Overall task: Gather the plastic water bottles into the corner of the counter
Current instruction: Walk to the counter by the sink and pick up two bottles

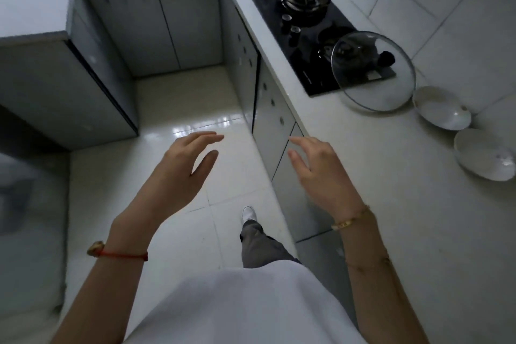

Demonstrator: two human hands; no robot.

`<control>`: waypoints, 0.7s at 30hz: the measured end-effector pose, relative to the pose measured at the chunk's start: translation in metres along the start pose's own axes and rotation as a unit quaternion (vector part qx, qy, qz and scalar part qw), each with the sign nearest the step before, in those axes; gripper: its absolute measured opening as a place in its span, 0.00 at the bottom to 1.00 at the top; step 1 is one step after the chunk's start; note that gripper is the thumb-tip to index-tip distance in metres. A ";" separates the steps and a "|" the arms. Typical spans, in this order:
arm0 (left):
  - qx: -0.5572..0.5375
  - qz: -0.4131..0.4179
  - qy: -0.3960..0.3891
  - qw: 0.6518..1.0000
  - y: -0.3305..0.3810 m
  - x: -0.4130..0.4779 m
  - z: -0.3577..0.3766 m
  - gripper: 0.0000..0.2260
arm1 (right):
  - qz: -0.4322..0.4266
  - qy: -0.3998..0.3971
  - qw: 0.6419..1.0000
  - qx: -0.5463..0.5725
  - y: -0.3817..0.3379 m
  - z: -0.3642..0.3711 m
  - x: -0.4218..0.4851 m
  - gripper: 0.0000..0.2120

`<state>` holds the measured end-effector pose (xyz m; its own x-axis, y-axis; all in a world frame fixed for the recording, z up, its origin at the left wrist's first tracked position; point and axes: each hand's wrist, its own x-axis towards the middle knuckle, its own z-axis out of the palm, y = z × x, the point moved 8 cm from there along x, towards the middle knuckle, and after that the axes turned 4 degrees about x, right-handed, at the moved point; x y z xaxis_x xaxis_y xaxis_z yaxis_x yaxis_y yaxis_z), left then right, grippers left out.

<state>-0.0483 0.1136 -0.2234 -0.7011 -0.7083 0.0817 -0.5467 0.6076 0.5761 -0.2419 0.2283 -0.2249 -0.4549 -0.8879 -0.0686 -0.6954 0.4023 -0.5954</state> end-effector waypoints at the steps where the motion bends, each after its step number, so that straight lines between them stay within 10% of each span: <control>1: 0.000 -0.010 0.007 1.000 -0.007 0.007 -0.005 0.15 | -0.012 -0.006 1.000 0.001 -0.005 0.002 0.013 0.19; 21: 0.028 -0.132 0.112 0.984 -0.106 0.195 -0.084 0.16 | -0.175 -0.095 0.980 -0.006 -0.090 0.020 0.304 0.19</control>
<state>-0.0888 -0.1192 -0.2003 -0.4158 -0.9019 0.1168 -0.7250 0.4063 0.5561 -0.3065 -0.0827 -0.2078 -0.0766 -0.9970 -0.0100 -0.7970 0.0672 -0.6002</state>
